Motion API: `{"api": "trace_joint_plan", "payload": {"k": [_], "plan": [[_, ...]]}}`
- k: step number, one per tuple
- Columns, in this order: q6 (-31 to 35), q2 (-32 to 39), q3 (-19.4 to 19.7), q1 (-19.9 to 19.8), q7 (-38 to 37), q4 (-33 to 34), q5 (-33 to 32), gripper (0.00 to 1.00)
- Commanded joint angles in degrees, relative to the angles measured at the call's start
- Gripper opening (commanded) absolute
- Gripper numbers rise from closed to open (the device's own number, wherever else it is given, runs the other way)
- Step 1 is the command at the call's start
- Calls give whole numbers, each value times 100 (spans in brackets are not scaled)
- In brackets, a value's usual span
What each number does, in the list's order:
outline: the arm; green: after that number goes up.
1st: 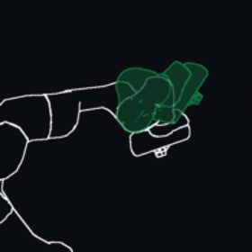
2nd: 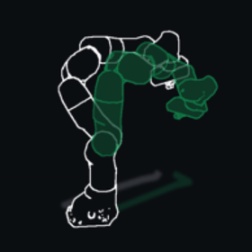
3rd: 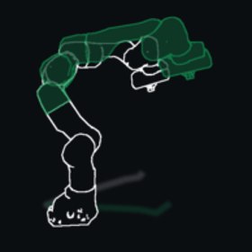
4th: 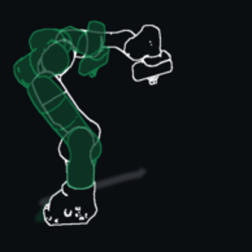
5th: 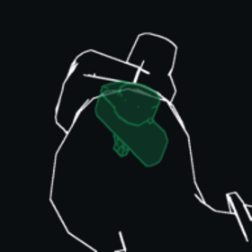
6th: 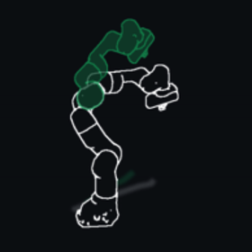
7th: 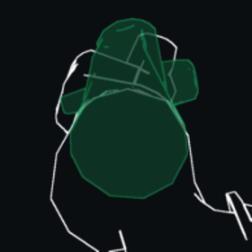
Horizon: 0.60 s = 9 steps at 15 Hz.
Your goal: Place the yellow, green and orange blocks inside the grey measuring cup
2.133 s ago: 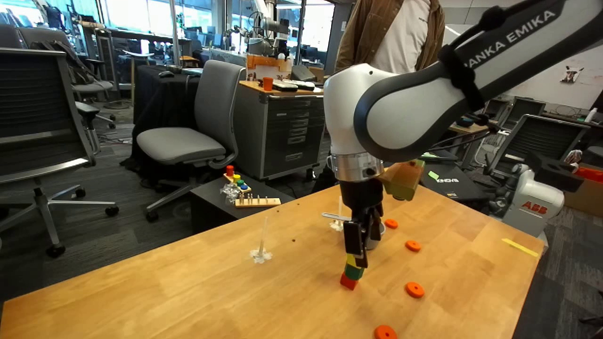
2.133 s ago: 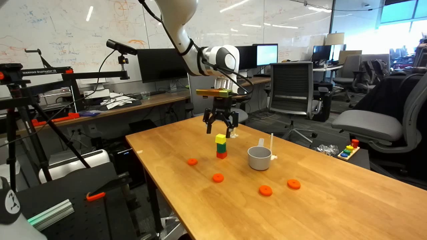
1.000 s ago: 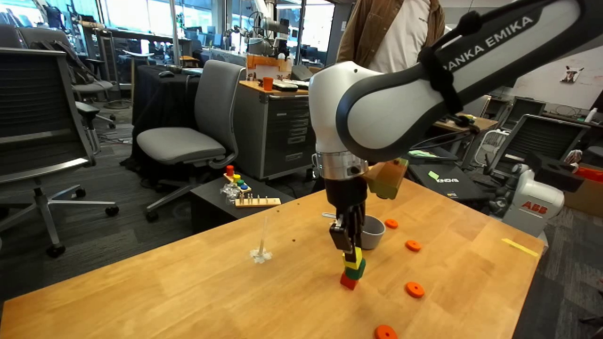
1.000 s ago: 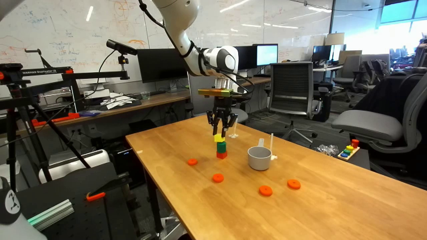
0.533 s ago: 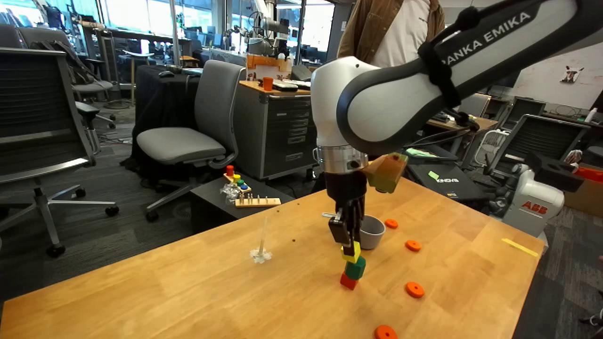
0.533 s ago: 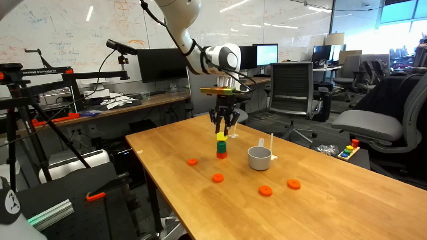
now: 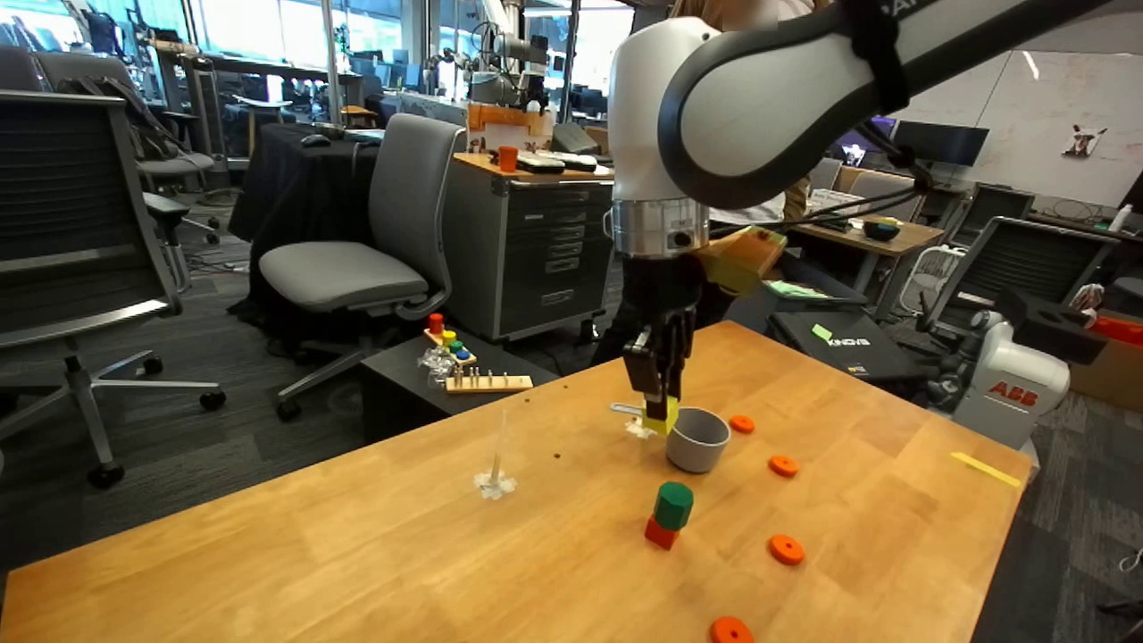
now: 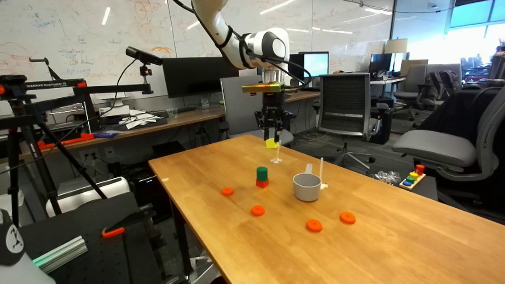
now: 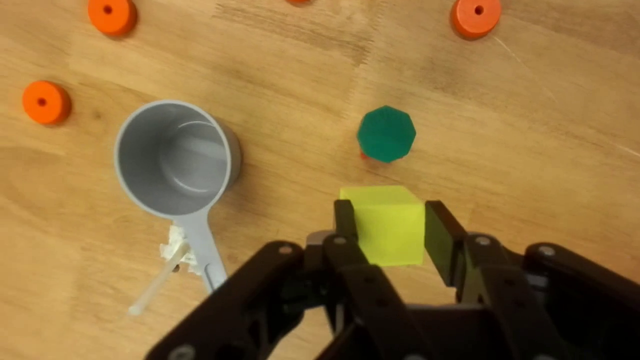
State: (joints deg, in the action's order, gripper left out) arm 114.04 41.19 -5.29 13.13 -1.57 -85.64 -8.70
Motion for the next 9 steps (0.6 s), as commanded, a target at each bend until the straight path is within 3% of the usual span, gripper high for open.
{"api": "trace_joint_plan", "payload": {"k": [1,9], "plan": [[99,-587,160,-208,-113,-512,37,14],[221,-896,321,-750,-100,-885,210,14]]}}
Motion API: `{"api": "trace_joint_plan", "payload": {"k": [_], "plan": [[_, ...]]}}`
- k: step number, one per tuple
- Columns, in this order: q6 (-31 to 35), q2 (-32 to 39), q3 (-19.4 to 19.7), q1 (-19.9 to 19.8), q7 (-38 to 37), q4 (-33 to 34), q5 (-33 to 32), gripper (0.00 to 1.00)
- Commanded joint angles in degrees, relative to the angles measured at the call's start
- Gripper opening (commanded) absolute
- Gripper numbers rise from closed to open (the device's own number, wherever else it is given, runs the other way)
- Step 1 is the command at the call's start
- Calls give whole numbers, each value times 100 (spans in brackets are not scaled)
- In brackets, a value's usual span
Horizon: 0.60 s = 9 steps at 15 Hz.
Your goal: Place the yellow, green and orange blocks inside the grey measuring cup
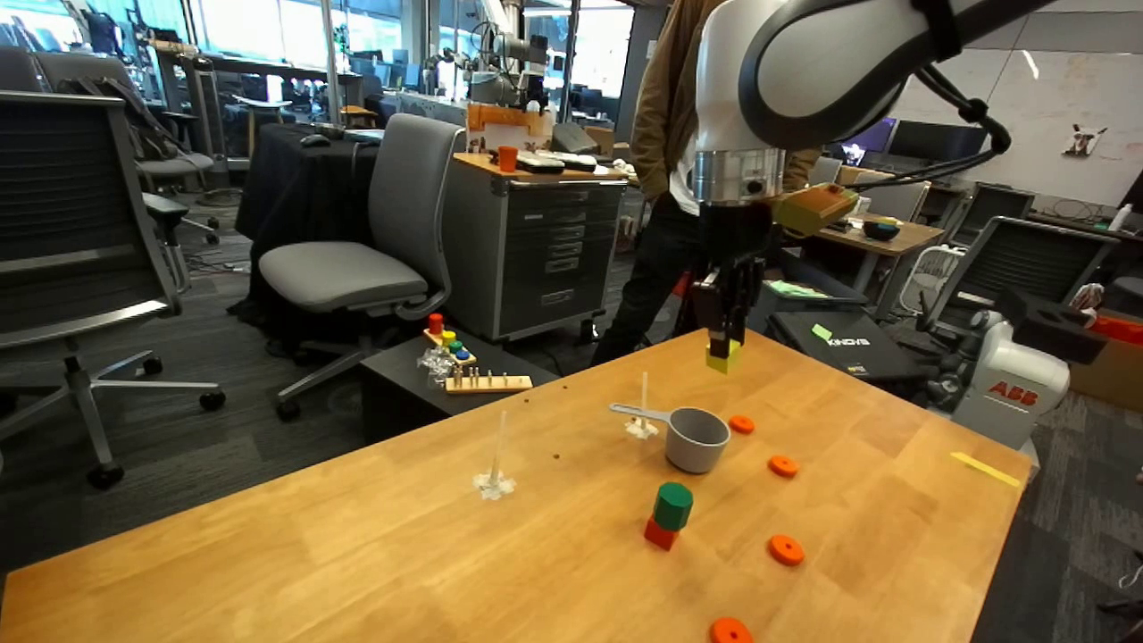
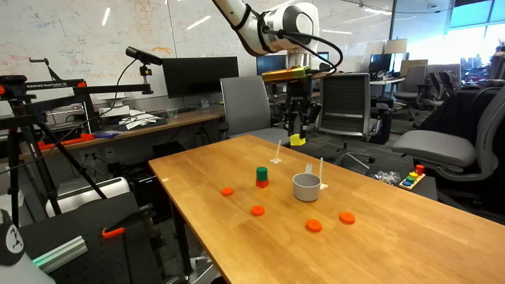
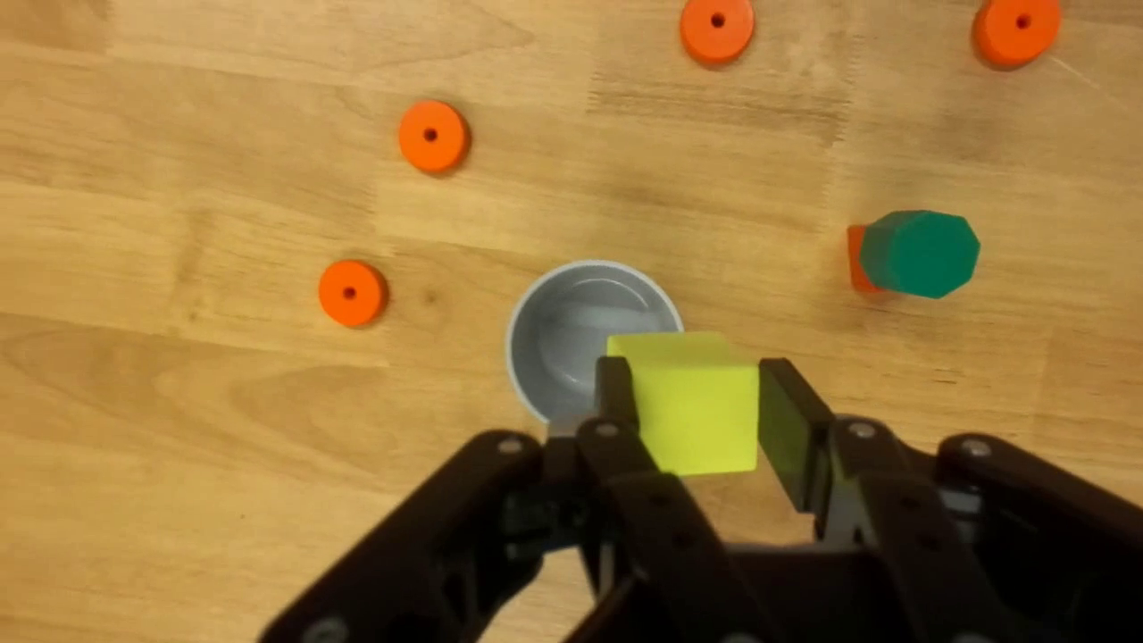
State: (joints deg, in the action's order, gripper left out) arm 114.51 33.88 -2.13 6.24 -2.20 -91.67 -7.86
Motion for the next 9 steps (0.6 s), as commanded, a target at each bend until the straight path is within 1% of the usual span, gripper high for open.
{"api": "trace_joint_plan", "payload": {"k": [1,9], "plan": [[206,-128,-5,-85,-34,-290,150,14],[265,169,44,-140,-63,-137,166,14]]}}
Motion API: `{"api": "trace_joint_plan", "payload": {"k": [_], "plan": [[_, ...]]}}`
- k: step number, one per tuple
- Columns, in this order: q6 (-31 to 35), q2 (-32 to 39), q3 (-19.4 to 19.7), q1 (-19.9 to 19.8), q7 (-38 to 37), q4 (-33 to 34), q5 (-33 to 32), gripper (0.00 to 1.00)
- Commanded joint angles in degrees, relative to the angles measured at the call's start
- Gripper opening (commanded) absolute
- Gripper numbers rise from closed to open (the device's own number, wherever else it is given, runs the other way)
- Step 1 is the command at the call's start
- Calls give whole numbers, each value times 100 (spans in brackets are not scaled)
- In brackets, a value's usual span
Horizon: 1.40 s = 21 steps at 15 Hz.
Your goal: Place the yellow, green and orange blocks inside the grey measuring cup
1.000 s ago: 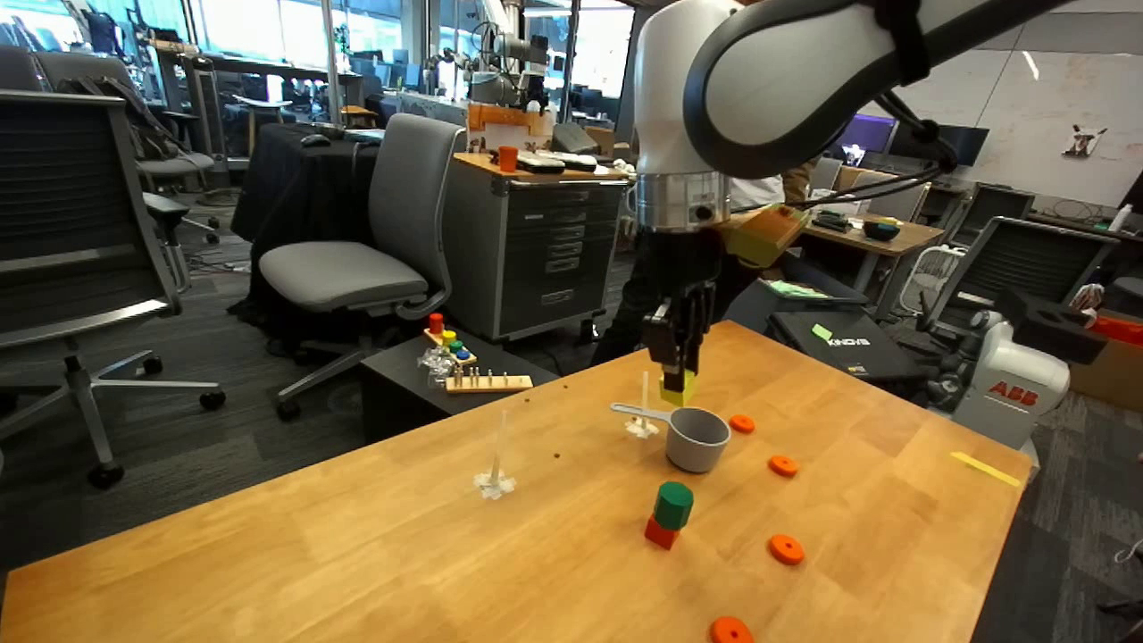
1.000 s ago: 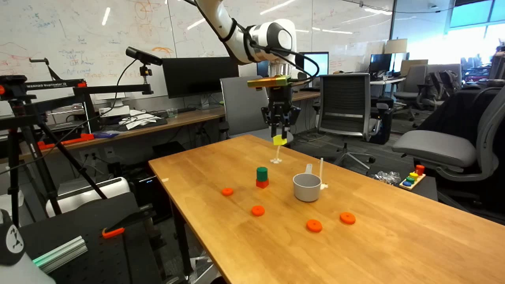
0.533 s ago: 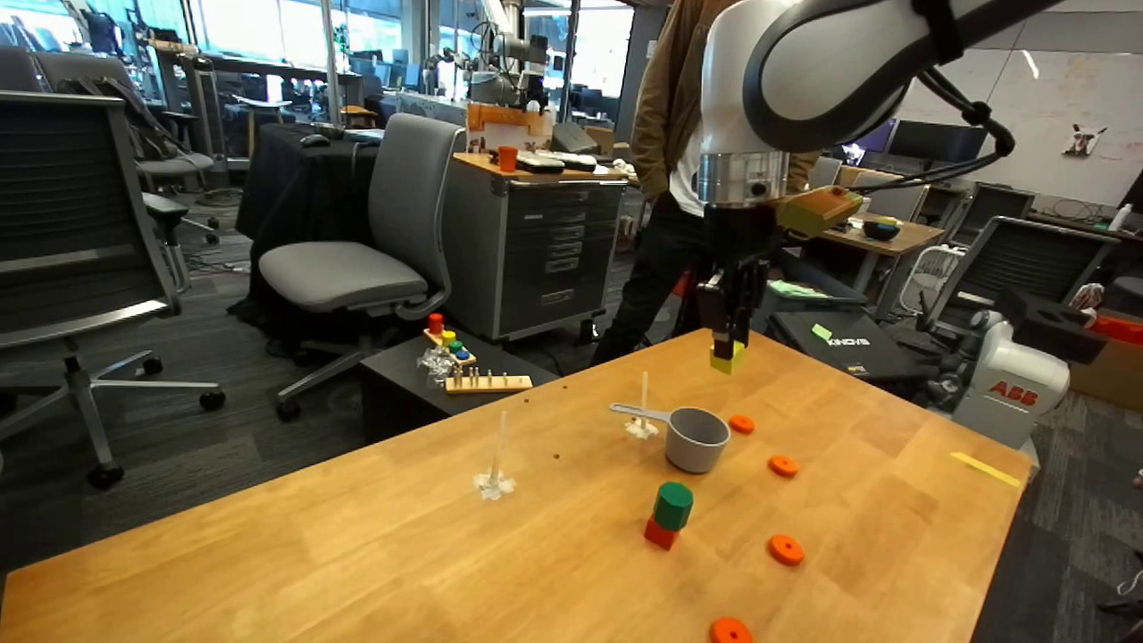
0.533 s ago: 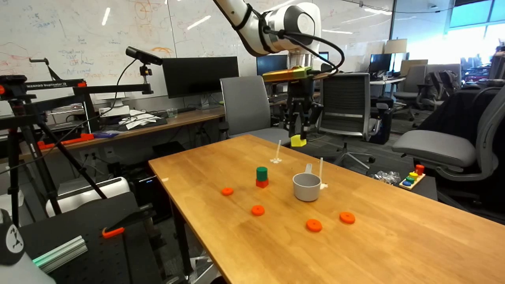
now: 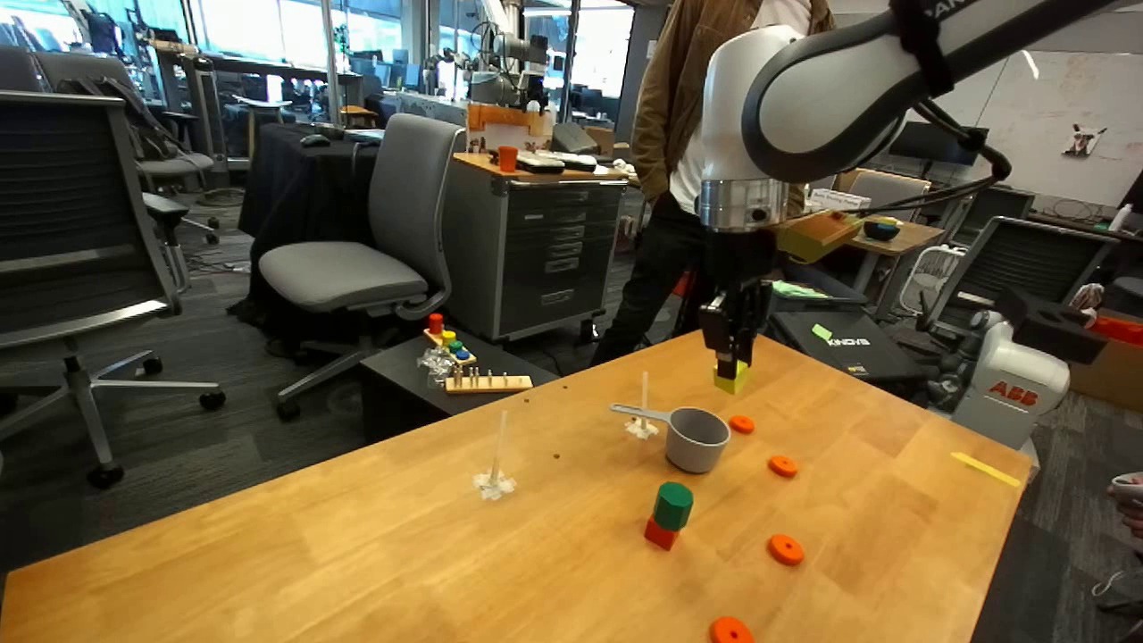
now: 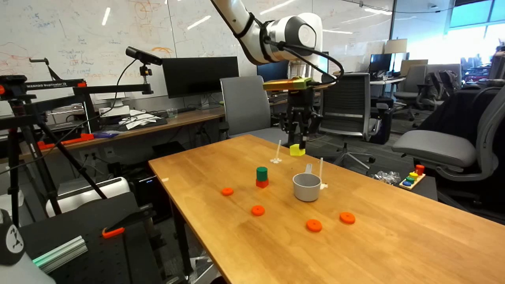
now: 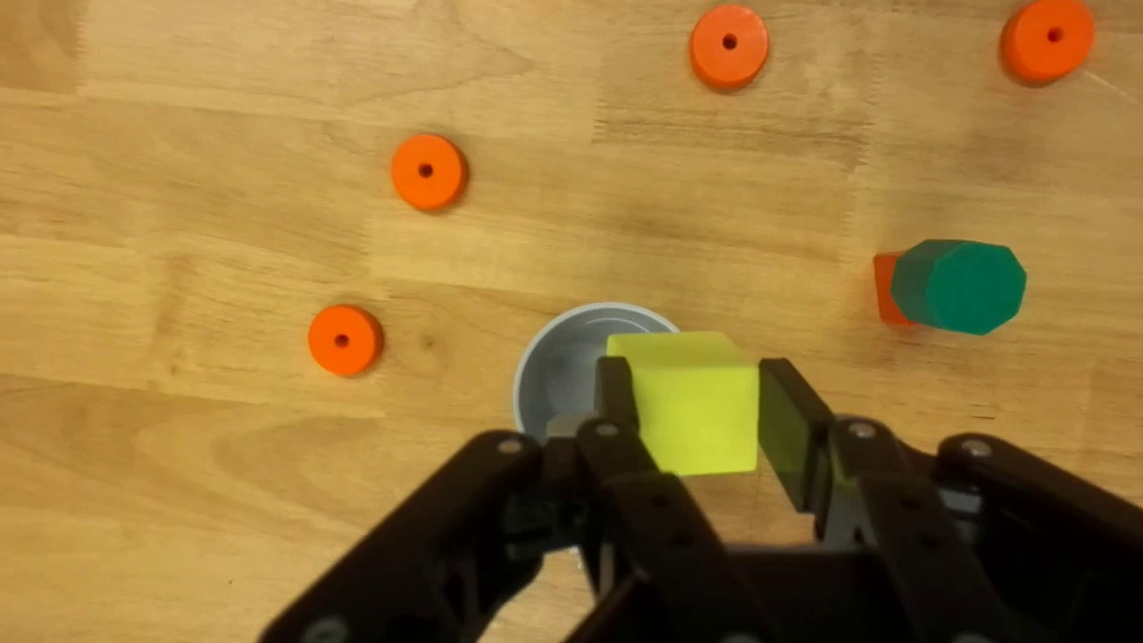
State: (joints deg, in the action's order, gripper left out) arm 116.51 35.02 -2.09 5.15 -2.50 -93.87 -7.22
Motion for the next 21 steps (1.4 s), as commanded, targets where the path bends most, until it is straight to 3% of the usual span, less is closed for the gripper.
{"api": "trace_joint_plan", "payload": {"k": [1,5,6,8,12,21], "plan": [[52,97,46,-35,-31,123,97,14],[-14,281,53,-53,-32,368,118,14],[-43,314,59,-36,-86,437,124,64],[-55,348,48,-6,-112,506,113,70],[-24,311,-14,-46,-60,455,237,99],[-87,364,-415,418,-17,198,329,100]]}}
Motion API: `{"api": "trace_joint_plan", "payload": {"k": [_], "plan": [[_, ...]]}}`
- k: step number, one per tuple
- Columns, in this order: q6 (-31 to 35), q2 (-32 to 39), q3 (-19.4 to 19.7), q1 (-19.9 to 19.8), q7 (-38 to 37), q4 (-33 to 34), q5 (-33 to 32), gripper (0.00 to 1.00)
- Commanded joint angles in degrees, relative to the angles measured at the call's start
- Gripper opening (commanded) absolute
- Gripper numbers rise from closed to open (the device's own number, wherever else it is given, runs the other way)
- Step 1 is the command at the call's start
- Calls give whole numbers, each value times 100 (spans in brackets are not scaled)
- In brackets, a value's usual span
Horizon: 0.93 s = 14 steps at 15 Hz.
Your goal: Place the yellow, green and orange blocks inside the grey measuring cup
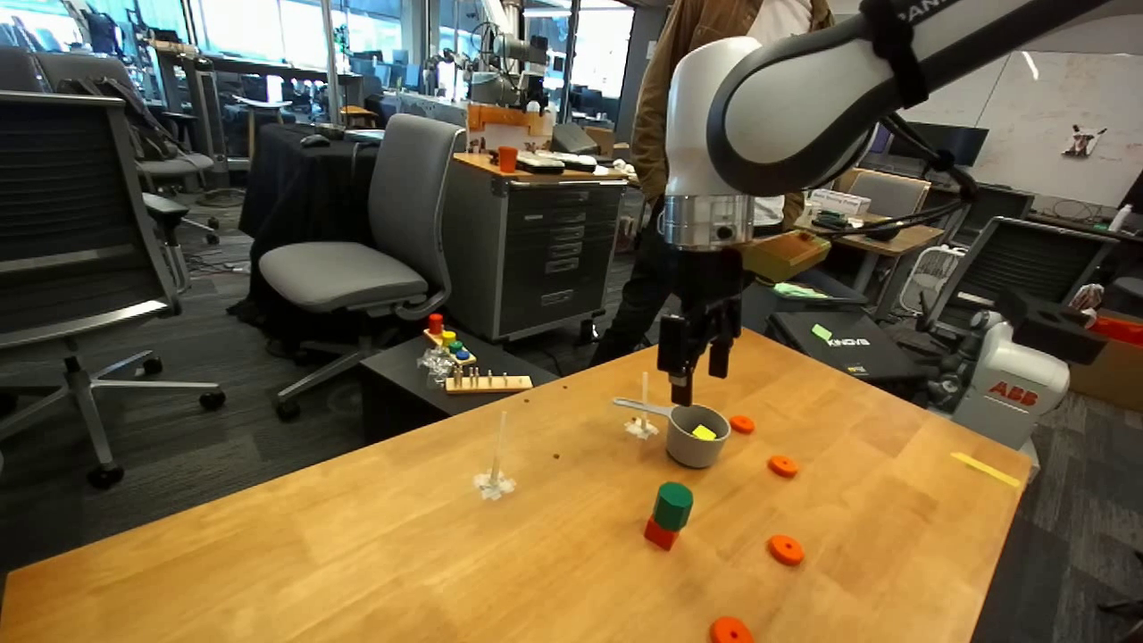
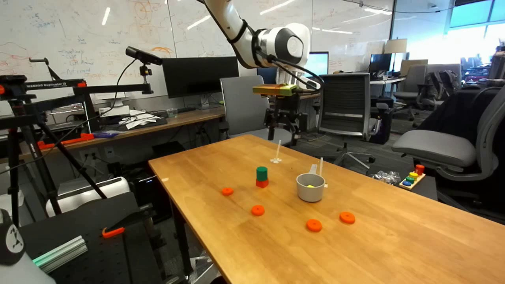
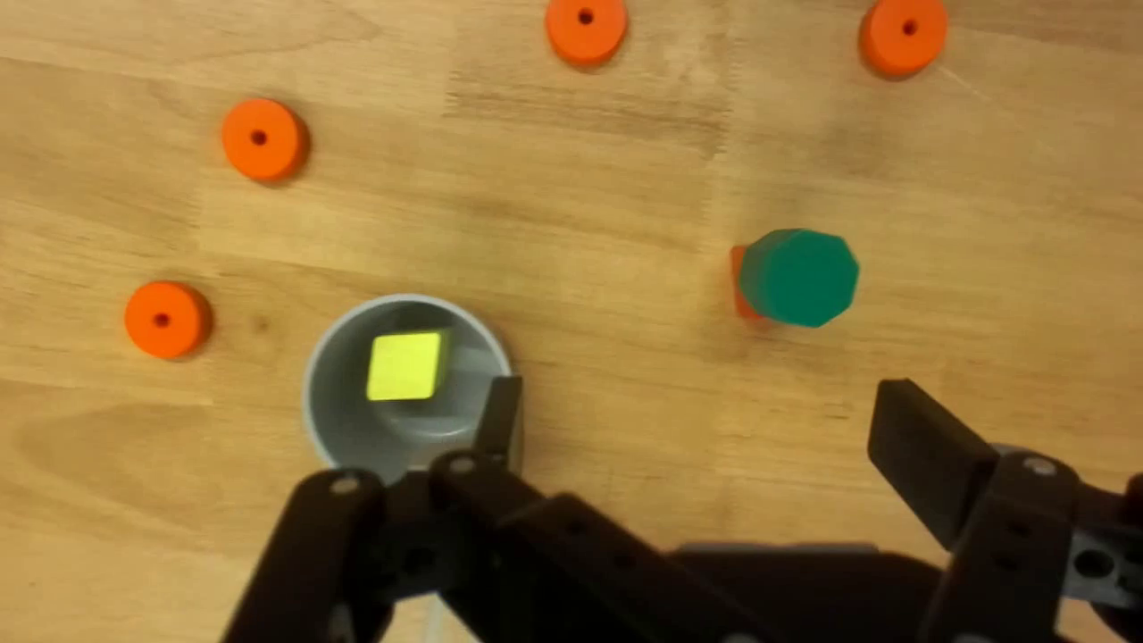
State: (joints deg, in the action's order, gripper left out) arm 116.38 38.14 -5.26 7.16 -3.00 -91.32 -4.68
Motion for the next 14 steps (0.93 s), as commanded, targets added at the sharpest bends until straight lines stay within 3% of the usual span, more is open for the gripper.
{"api": "trace_joint_plan", "payload": {"k": [1,5,14], "plan": [[-91,96,-127,293,30,-68,54,100],[-153,273,-57,494,-48,-92,-19,100],[-395,471,45,403,159,-18,-66,100]]}}
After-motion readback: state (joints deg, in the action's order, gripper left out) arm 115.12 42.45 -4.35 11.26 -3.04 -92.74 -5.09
